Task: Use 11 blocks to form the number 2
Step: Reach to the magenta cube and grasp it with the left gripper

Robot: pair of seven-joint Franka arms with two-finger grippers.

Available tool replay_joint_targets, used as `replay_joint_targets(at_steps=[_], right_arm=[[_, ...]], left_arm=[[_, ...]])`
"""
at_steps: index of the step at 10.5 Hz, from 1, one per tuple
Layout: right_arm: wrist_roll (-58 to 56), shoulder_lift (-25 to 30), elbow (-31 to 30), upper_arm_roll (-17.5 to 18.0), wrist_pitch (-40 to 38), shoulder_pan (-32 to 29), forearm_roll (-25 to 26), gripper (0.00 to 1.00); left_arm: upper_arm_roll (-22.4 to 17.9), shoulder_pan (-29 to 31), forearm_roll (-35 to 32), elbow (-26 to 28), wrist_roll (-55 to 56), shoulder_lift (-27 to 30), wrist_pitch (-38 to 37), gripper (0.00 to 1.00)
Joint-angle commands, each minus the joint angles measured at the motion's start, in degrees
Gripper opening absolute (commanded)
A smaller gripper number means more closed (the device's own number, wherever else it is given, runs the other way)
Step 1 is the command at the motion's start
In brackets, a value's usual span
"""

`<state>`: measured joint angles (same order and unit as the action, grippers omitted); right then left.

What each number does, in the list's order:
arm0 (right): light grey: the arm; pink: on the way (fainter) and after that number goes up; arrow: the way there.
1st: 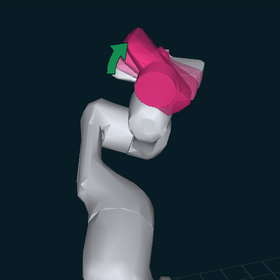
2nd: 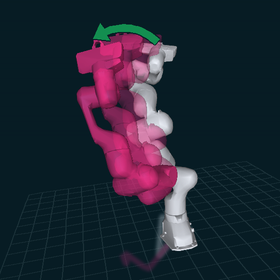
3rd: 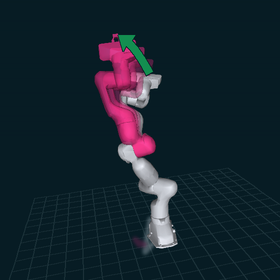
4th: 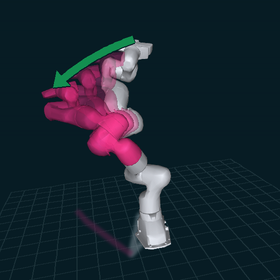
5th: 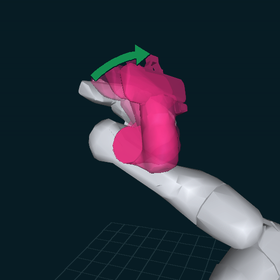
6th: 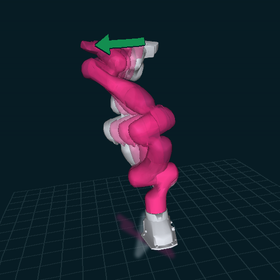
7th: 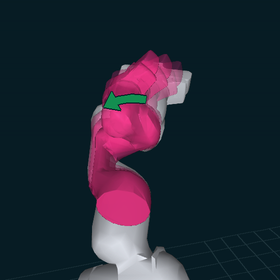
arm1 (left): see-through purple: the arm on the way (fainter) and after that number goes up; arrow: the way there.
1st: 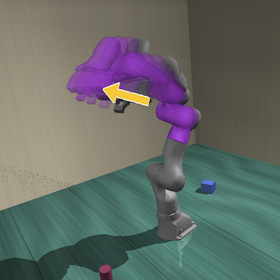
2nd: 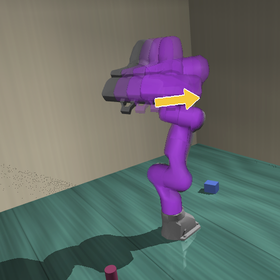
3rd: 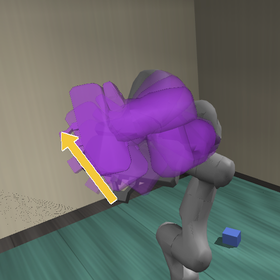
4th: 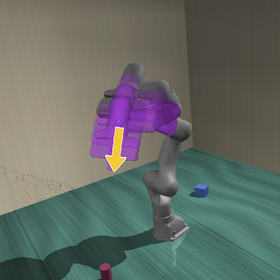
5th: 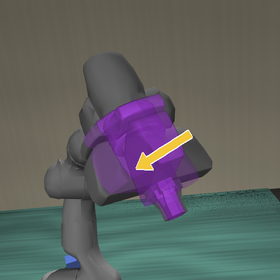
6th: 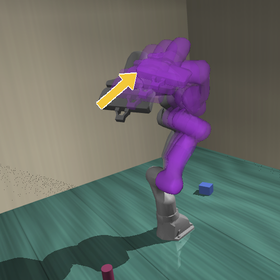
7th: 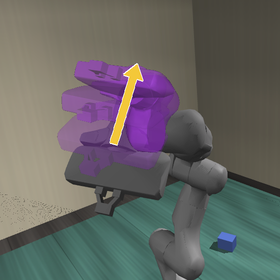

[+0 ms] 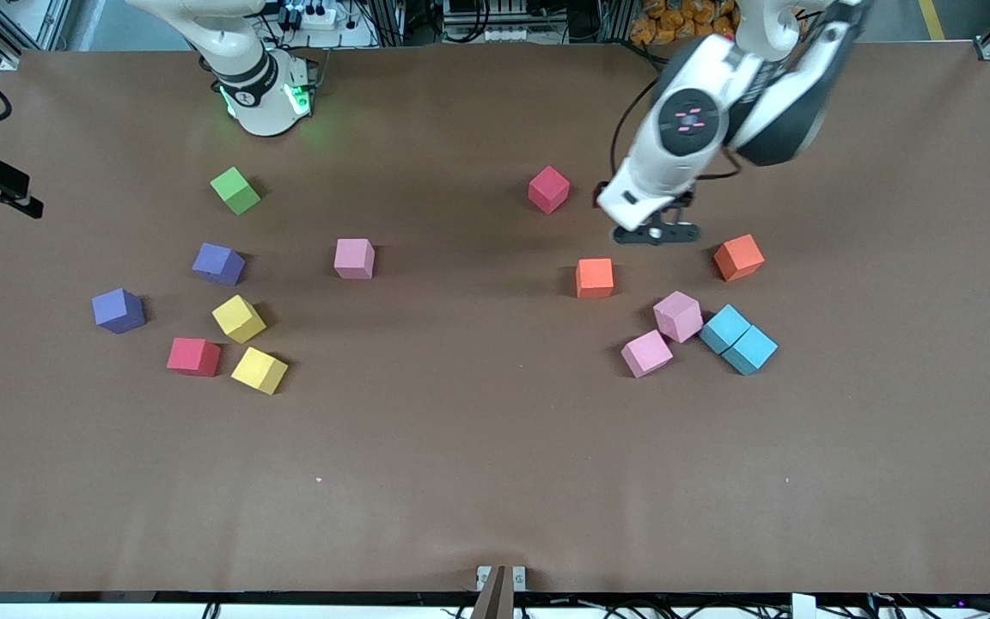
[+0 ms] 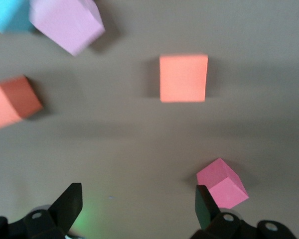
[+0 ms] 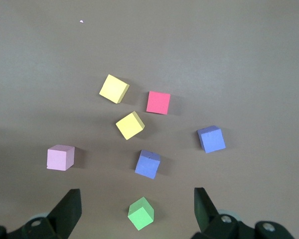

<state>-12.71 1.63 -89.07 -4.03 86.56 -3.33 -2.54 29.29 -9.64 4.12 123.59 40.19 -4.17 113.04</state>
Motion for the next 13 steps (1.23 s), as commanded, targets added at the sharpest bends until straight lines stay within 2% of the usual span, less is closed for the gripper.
replay_joint_targets(at_steps=[1,4,8,10,13], right_arm=[[-0.47,1.36,-0.49,0.78,0.02,-0.89,1.04,1.00],[-0.47,0.92,-0.76,0.78,0.28,-0.89,0.96,1.00],[-0.47,-4.42,-1.89,0.87,1.14,-1.86,0.87,1.00],[-0.47,-9.94,-2.43,0.95,5.36,-1.68,0.52,1.00],[-0.21,-17.43,-2.69,1.04,11.68,-0.63,0.43,1.00]], left_arm=[[8.64,0.23,-0.70,6.30,21.49,1.27,6.81,1.00],[12.02,0.14,3.42,9.65,36.94,-1.36,15.51,1.00],[12.20,-3.01,2.91,12.99,51.45,-6.63,27.30,1.00],[12.20,-3.11,2.91,13.25,52.09,-7.34,28.10,1.00],[12.20,-3.81,2.91,16.24,52.10,-8.31,33.55,1.00]])
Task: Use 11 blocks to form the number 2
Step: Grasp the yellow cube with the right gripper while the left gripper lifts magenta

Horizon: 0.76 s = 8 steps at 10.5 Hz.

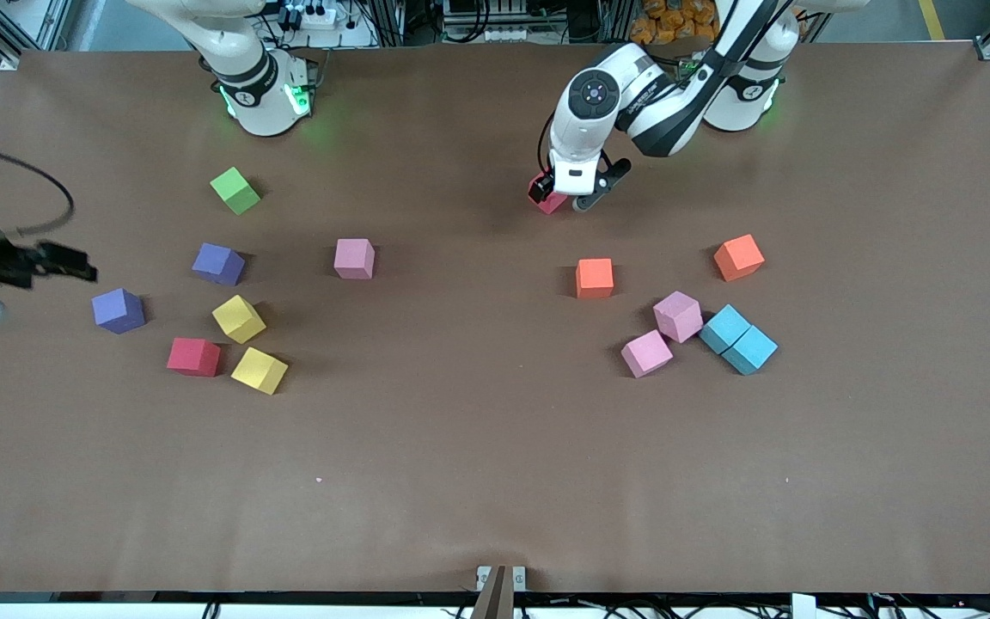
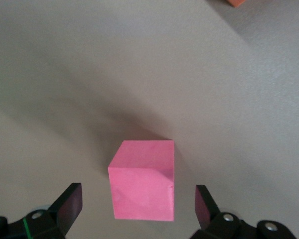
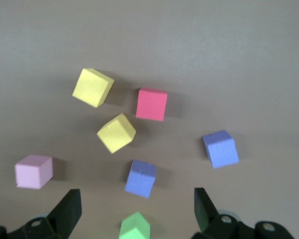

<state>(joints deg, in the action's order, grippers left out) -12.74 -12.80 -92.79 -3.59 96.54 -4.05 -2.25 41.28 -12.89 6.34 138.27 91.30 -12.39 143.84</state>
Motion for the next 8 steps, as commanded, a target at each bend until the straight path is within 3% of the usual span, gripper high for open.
replay_joint_targets(at_steps=[1,3,6,8], right_arm=[[0.08,-4.59,0.85,0.60,3.55,0.09,0.06,1.00],[-0.53,-5.83,-4.64,0.77,9.95,0.18,-0.03,1.00],[-8.23,-1.63,-21.24,0.86,24.17,1.15,-0.03,1.00],[-9.32,-1.26,-25.50,1.04,27.21,2.54,-0.12,1.00]], left_arm=[[0.20,-0.56,0.69,1.57,0.89,-0.88,3.46,1.00],[0.12,-0.99,0.69,1.65,0.98,-2.37,5.57,1.00],[-0.06,-1.61,0.69,1.65,0.98,-4.04,6.98,1.00],[-0.41,-2.40,0.60,1.65,0.89,-5.19,8.29,1.00]])
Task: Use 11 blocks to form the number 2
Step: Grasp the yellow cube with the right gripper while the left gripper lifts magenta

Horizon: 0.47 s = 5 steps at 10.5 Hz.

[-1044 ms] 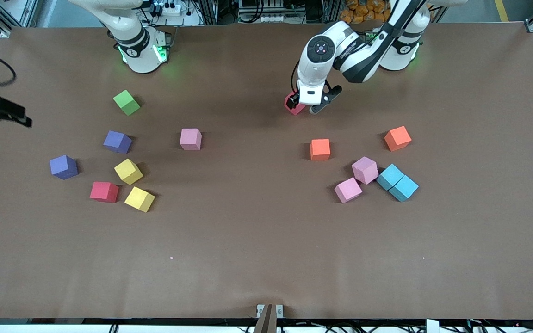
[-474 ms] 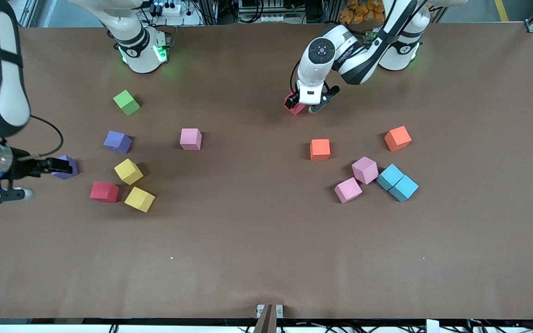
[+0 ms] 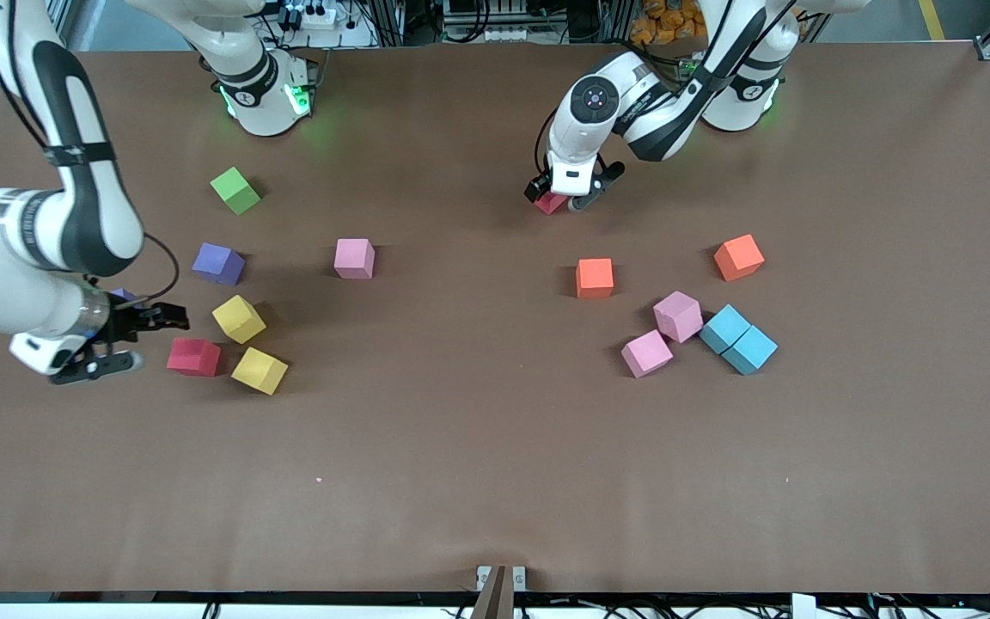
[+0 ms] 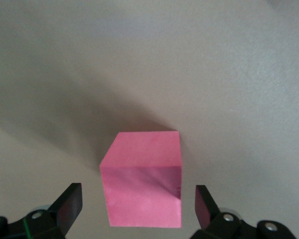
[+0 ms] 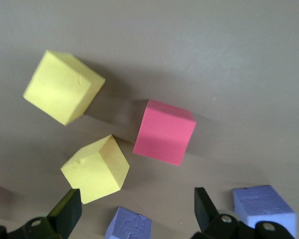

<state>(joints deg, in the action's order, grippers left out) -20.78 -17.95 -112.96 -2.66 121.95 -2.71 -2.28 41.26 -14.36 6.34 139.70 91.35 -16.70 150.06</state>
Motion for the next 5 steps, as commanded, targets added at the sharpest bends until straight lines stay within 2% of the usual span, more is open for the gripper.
replay_joint_targets(at_steps=[1,3,4,5], right_arm=[[-1.37,3.89,-6.73,0.11,3.10,2.61,-0.10,1.00],[-1.37,3.54,-10.94,0.11,10.55,4.45,-0.10,1.00],[-1.29,3.45,-12.79,0.11,13.37,5.51,-0.10,1.00],[-1.28,3.28,-13.68,0.19,14.09,5.69,-0.10,1.00]], left_arm=[[-0.56,-1.45,0.60,0.13,0.85,-1.93,2.42,1.00],[-2.40,-2.42,-0.53,0.13,0.76,-3.16,2.51,1.00],[-2.58,-2.86,-1.94,0.13,0.76,-3.86,2.51,0.91],[-2.93,-2.95,-2.99,0.04,0.76,-3.87,2.51,0.77]])
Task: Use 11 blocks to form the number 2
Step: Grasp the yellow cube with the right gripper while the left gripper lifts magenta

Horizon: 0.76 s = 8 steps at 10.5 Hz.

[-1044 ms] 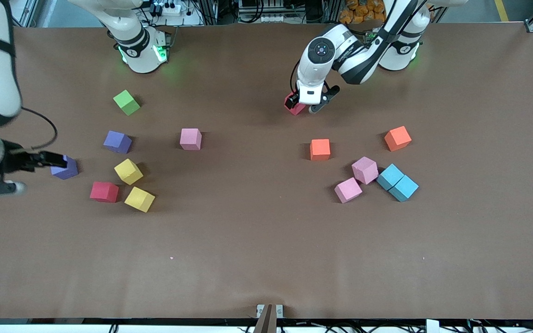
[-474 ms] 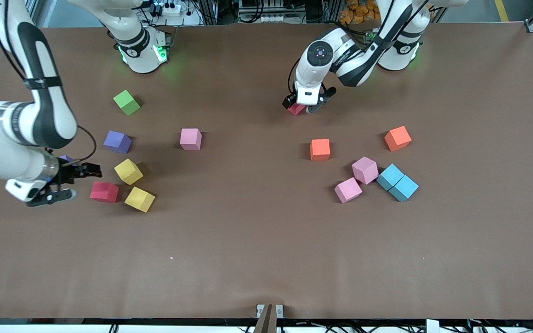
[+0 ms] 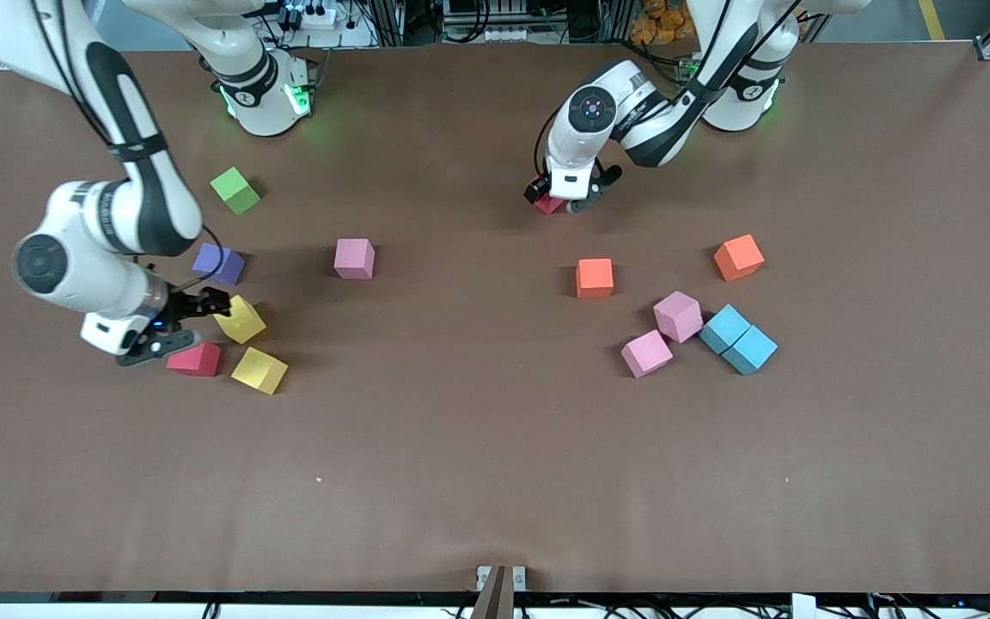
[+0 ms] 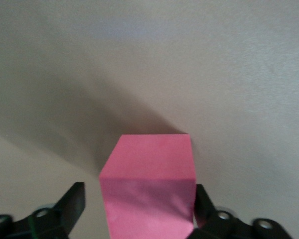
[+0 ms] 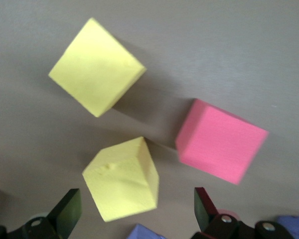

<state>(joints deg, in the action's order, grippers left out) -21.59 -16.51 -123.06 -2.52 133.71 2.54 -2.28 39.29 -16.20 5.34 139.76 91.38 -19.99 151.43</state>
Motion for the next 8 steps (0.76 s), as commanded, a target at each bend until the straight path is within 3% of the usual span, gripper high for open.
replay_joint_targets(at_steps=[1,4,6,8], right_arm=[[-0.47,1.75,-4.46,0.06,2.34,0.45,-0.09,1.00],[-0.56,1.40,-5.26,0.06,4.10,1.32,-0.09,1.00],[-4.66,0.78,-5.44,-0.03,6.55,1.07,-0.09,1.00],[-7.50,0.43,-7.45,0.06,9.10,0.01,-0.18,1.00]], left_arm=[[-0.97,-1.46,-2.96,-0.19,0.64,-0.67,1.14,0.66],[-1.14,-3.74,-6.55,-0.97,-1.98,-0.49,0.97,0.38],[-2.80,-5.23,-8.33,-3.60,-4.00,-0.49,0.45,0.31],[-8.23,-10.14,-8.33,-6.76,-11.80,-0.41,-1.74,0.27]])
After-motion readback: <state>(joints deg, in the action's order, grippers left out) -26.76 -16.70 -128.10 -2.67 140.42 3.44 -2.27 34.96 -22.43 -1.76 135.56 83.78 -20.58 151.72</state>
